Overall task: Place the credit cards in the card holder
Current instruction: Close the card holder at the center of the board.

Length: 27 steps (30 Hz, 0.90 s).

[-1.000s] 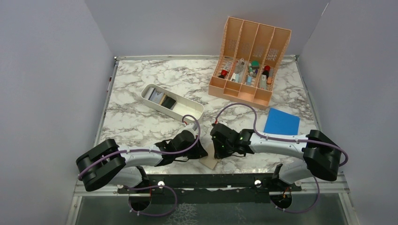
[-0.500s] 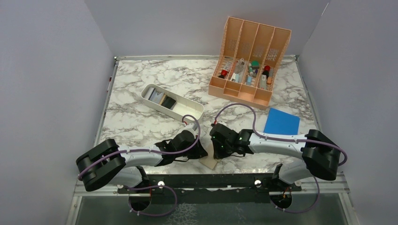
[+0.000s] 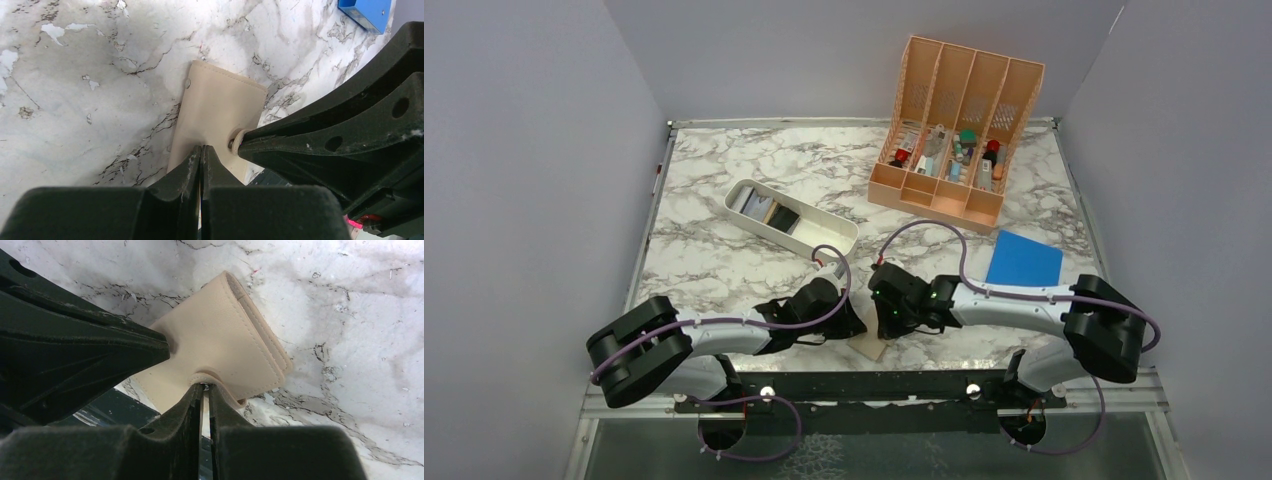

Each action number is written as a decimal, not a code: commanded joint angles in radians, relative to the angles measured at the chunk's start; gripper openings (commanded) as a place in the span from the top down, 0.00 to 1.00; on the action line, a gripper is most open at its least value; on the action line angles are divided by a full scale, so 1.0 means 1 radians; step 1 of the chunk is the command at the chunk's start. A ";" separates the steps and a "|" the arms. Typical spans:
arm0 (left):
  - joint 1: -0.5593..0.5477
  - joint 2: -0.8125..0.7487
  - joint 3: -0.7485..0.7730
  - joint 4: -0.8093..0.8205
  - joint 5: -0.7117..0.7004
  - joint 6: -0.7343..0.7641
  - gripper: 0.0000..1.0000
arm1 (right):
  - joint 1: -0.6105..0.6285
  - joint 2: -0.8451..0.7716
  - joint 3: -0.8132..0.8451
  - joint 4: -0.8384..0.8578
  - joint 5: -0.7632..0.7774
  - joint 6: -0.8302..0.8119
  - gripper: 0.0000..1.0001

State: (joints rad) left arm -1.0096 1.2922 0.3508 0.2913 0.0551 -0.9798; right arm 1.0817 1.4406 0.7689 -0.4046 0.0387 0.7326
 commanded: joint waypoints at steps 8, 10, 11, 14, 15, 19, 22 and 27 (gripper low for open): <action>-0.007 0.019 -0.002 0.018 -0.015 0.004 0.94 | 0.010 0.052 0.042 -0.010 0.008 0.011 0.86; -0.009 0.022 -0.003 0.020 -0.013 0.004 0.94 | 0.010 0.075 0.063 -0.051 0.006 0.016 0.87; -0.009 0.024 -0.003 0.021 -0.014 0.003 0.94 | 0.010 0.085 0.070 -0.065 0.006 0.021 0.87; -0.013 0.029 -0.003 0.024 -0.015 0.004 0.94 | 0.010 0.112 0.091 -0.117 0.017 0.031 0.87; -0.013 0.030 -0.003 0.026 -0.015 0.002 0.94 | 0.010 0.118 0.096 -0.128 0.018 0.033 0.87; -0.021 0.032 -0.007 0.033 -0.019 -0.002 0.94 | 0.010 0.147 0.123 -0.172 0.008 0.030 0.87; -0.024 0.034 -0.011 0.041 -0.021 -0.001 0.94 | 0.011 0.172 0.148 -0.200 0.004 0.028 0.86; -0.026 0.034 -0.023 0.051 -0.020 0.002 0.94 | 0.010 0.212 0.180 -0.231 -0.006 0.030 0.86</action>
State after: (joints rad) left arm -1.0233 1.3121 0.3508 0.3214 0.0399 -0.9810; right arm 1.0847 1.5848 0.9424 -0.6029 0.0357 0.7486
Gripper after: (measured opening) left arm 0.060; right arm 0.136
